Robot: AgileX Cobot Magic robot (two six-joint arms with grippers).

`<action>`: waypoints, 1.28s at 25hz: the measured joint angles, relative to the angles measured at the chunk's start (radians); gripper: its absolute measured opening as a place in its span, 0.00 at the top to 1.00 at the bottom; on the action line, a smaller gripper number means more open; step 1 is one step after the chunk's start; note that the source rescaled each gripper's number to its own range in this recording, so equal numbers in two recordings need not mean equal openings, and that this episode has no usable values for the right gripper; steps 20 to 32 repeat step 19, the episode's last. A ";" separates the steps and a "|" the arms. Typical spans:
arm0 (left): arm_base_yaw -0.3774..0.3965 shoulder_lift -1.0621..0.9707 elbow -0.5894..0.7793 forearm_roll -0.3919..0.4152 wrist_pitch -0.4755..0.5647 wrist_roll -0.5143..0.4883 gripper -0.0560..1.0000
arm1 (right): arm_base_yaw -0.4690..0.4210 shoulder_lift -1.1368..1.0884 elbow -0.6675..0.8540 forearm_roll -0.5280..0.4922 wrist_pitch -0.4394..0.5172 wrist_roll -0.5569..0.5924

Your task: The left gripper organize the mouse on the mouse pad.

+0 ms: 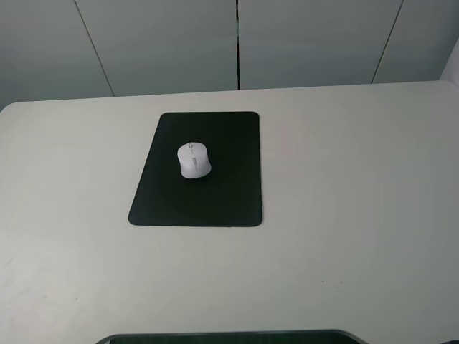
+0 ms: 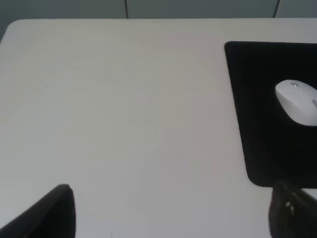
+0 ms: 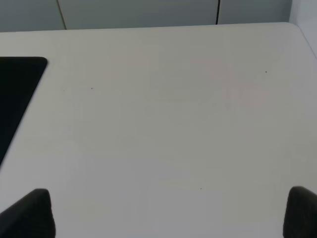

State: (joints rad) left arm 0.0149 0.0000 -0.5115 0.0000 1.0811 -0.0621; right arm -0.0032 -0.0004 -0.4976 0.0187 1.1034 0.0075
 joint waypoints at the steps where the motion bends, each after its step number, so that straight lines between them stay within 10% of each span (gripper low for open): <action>1: 0.017 0.000 0.000 0.000 0.000 0.007 0.00 | 0.000 0.000 0.000 0.000 0.000 0.000; 32: 0.025 0.000 0.000 0.000 0.000 0.017 0.00 | 0.000 0.000 0.000 0.000 0.000 0.000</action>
